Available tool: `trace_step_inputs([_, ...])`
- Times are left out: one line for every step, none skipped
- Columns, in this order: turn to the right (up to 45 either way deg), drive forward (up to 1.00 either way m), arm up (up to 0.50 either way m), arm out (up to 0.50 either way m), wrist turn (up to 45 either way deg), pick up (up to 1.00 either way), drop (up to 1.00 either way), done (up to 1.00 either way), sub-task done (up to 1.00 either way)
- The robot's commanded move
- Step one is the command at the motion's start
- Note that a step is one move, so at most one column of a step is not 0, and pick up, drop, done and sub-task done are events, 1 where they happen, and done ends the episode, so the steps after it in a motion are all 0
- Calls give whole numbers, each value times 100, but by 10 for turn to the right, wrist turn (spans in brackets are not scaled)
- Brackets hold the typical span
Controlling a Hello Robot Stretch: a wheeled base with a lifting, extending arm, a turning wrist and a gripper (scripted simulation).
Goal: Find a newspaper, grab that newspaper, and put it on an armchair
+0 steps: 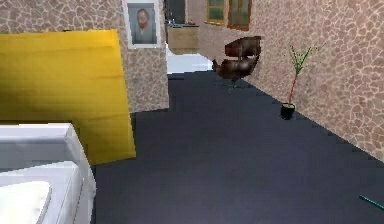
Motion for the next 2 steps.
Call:
trace_step_inputs([0,100,0,0,0,0,0,0,0])
trace_step_inputs([0,100,0,0,0,0,0,0,0])
